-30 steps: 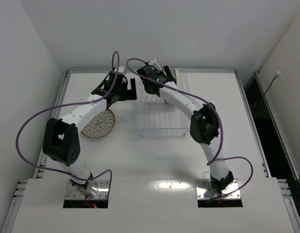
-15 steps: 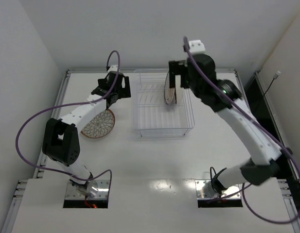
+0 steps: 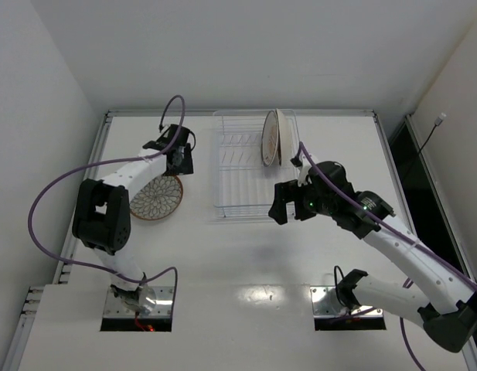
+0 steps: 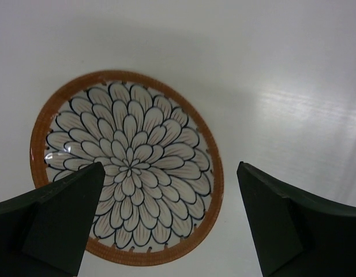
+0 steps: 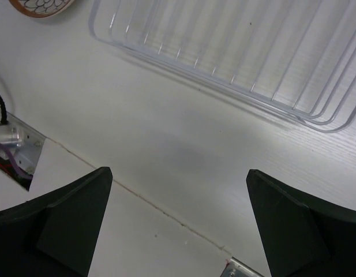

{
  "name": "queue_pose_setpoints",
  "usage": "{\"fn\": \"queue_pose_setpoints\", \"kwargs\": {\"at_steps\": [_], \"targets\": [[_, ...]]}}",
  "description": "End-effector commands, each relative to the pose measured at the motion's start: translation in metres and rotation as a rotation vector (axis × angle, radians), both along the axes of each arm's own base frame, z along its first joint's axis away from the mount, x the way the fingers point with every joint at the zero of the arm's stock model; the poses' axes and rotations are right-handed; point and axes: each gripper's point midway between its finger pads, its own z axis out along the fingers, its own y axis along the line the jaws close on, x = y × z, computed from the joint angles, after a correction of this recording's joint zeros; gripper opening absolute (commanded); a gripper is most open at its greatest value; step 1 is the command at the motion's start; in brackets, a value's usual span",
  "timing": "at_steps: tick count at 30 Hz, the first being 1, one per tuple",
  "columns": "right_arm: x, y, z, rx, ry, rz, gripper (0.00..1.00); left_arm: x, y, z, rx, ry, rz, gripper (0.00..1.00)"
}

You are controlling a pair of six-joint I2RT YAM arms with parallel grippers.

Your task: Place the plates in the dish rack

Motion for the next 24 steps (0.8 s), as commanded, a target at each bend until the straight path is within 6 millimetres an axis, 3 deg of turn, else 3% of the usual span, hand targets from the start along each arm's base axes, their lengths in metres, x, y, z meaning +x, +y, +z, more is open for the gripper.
{"fn": "queue_pose_setpoints", "kwargs": {"at_steps": [1, 6, 13, 19, 24], "targets": [[0.006, 0.018, 0.033, 0.086, -0.095, 0.078, 1.00, -0.019, -0.004, -0.018, -0.036, 0.117, -0.060, 0.99], [0.007, 0.018, 0.034, 0.041, -0.115, 0.128, 1.00, -0.041, -0.008, -0.042, 0.009, 0.216, -0.115, 0.99], [-0.002, 0.011, 0.039, 0.028, -0.129, 0.155, 1.00, -0.052, -0.020, -0.071, 0.011, 0.268, -0.163, 0.99], [-0.015, 0.013, 0.018, 0.046, -0.069, 0.182, 1.00, -0.058, -0.006, -0.085, 0.088, 0.312, -0.130, 0.99], [-0.016, 0.017, 0.009, 0.042, -0.041, 0.196, 1.00, -0.069, -0.001, -0.101, 0.118, 0.391, -0.145, 0.77]]}}
